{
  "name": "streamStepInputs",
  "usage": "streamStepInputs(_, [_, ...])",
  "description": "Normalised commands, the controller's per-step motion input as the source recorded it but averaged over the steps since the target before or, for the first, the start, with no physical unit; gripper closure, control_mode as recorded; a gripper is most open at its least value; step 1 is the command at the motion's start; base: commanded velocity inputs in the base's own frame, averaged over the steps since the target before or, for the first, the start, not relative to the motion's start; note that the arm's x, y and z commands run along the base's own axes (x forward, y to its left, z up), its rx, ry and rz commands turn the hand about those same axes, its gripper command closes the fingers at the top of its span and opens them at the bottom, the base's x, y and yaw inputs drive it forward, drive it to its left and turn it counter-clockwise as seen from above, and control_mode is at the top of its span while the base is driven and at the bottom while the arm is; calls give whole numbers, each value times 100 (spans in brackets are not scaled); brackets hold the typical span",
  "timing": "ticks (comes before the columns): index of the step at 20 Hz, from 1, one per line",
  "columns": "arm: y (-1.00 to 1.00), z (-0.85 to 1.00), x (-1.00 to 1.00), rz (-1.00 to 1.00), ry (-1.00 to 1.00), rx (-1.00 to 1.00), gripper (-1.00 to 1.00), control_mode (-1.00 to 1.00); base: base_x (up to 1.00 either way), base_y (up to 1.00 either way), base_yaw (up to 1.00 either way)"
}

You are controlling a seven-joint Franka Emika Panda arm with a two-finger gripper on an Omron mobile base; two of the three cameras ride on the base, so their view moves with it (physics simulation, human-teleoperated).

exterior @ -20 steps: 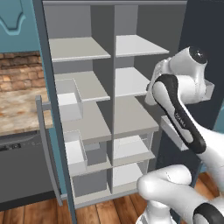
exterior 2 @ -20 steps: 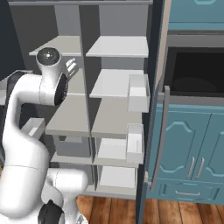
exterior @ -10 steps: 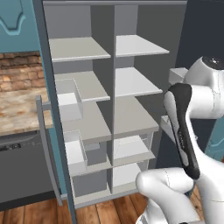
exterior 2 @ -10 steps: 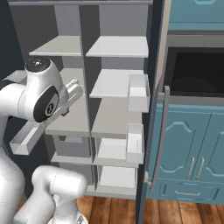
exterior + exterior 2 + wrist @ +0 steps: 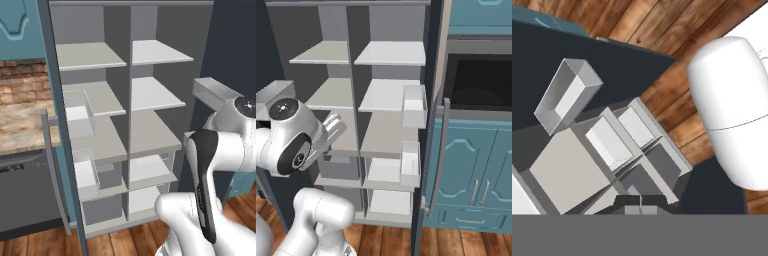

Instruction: Place one of the steaks on the plate and the other in the bowl. Then place the bowl in the fridge.

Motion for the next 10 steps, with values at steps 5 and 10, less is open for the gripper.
streamStepInputs(5, [0,0,2,0,13,0,100,-100,0,0,0])
streamStepInputs(10, [1,0,1,0,6,0,100,-100,0,0,0])
